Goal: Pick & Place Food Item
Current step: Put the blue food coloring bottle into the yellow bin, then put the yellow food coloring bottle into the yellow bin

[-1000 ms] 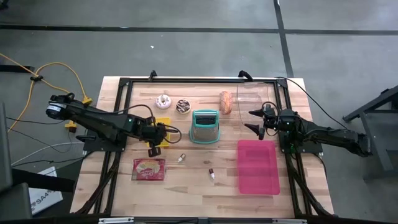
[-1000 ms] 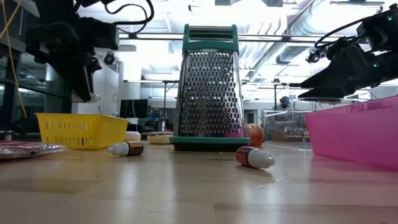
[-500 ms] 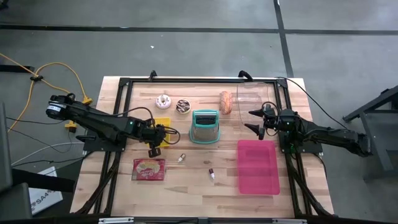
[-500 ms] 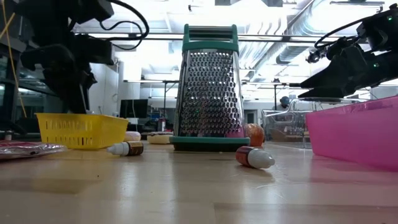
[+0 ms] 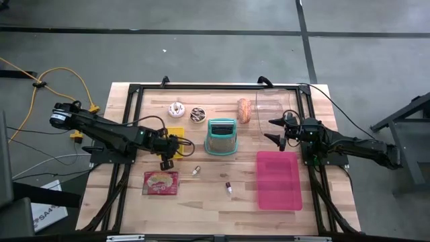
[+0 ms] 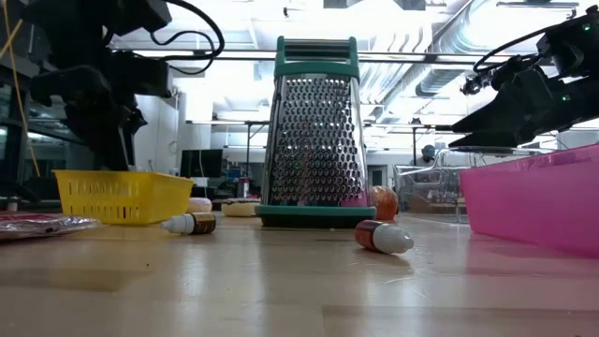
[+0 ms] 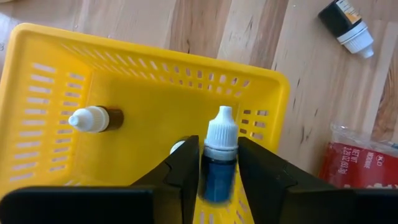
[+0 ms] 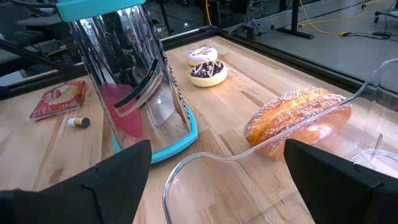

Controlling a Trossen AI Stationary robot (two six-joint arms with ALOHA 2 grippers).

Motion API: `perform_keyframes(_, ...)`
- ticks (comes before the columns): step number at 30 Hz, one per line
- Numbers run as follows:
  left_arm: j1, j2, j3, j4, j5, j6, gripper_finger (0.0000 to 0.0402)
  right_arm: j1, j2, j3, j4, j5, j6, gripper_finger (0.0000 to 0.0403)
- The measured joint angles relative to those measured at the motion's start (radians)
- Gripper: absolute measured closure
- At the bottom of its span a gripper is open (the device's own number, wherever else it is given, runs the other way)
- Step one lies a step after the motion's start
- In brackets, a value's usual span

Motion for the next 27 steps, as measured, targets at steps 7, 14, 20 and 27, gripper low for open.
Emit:
perform_keyframes(7, 0.0, 0.019, 0.0, 0.004, 0.0, 0.0, 0.0286, 0.0, 0.0, 0.0, 0.0, 0.0, 0.0, 0.0046)
perform_keyframes(14, 0.0, 0.019, 0.0, 0.01, 0.0, 0.001, 0.0285, 0.0, 0.0, 0.0, 0.0, 0.0, 0.0, 0.0046)
perform_keyframes(20, 0.0, 0.018, 0.0, 0.015, 0.0, 0.016, 0.0285, 0.0, 0.0, 0.0, 0.0, 0.0, 0.0, 0.0046)
perform_keyframes(27, 0.034, -0.068, 0.0, 0.054, 0.001, 0.112, 0.0285, 0.0, 0.0, 0.0, 0.0, 0.0, 0.0, 0.0046)
